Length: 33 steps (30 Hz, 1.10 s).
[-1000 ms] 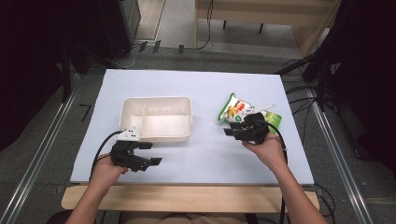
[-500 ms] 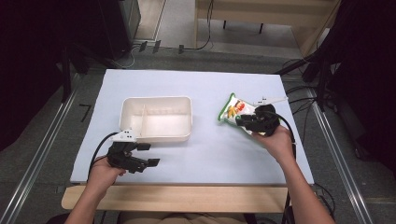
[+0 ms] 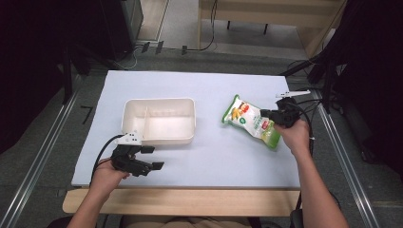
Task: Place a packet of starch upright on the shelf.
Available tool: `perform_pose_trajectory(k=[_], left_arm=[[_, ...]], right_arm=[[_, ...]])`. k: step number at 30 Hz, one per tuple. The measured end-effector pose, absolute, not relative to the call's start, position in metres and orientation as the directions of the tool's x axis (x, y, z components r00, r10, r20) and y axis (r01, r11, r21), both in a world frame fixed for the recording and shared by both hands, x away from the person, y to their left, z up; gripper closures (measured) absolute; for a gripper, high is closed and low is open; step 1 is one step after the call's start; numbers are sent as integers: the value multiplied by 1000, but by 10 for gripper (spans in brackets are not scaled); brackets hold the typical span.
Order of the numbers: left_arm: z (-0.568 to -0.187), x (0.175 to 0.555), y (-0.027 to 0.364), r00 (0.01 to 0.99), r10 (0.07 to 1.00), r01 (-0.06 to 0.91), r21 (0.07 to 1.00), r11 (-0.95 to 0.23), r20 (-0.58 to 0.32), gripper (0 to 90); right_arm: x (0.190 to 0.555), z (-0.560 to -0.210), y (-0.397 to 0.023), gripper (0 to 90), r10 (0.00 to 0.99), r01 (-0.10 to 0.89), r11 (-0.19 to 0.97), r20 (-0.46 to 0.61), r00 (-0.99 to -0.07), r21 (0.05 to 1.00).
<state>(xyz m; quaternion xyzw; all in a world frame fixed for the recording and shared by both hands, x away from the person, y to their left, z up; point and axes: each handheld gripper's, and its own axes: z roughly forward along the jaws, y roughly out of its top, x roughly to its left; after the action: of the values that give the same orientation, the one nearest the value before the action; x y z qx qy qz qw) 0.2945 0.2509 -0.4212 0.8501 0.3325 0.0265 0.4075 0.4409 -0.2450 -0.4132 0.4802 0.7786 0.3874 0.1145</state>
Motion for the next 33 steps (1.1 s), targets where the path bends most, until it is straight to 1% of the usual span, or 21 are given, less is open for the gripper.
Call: perform_pose_trajectory(k=[5, 7, 13, 18, 19, 24, 25, 27, 29, 33], left_arm=[[-422, 294, 250, 776, 589, 544, 712, -445, -224, 251], [-420, 292, 251, 777, 592, 539, 713, -449, -215, 250], [-420, 290, 251, 775, 596, 537, 715, -447, -210, 248], [-420, 290, 250, 779, 593, 535, 711, -456, -205, 248], [-421, 290, 249, 780, 590, 535, 709, -459, -207, 248], [-422, 290, 248, 780, 589, 539, 704, -464, -209, 248], [-422, 290, 248, 781, 589, 536, 706, -463, -207, 248], [-422, 290, 248, 783, 585, 534, 710, -458, -212, 248], [-421, 289, 248, 782, 586, 534, 712, -456, -211, 248], [-420, 289, 248, 784, 585, 530, 716, -455, -208, 248]], right_arm=[[453, -417, -256, 900, 856, 666, 230, 179, -485, 710], [467, -425, -263, 900, 875, 686, 235, 157, -458, 689], [489, -439, -279, 900, 902, 721, 213, 150, -404, 659], [499, -447, -283, 900, 913, 733, 207, 141, -382, 649], [504, -454, -283, 900, 919, 744, 208, 133, -372, 635], [510, -467, -279, 900, 917, 763, 232, 127, -379, 604], [509, -469, -275, 900, 914, 759, 259, 103, -393, 598], [508, -469, -273, 900, 905, 760, 263, 121, -408, 594], [504, -468, -268, 900, 894, 750, 296, 106, -436, 592], [495, -467, -262, 900, 880, 744, 323, 105, -464, 585]])
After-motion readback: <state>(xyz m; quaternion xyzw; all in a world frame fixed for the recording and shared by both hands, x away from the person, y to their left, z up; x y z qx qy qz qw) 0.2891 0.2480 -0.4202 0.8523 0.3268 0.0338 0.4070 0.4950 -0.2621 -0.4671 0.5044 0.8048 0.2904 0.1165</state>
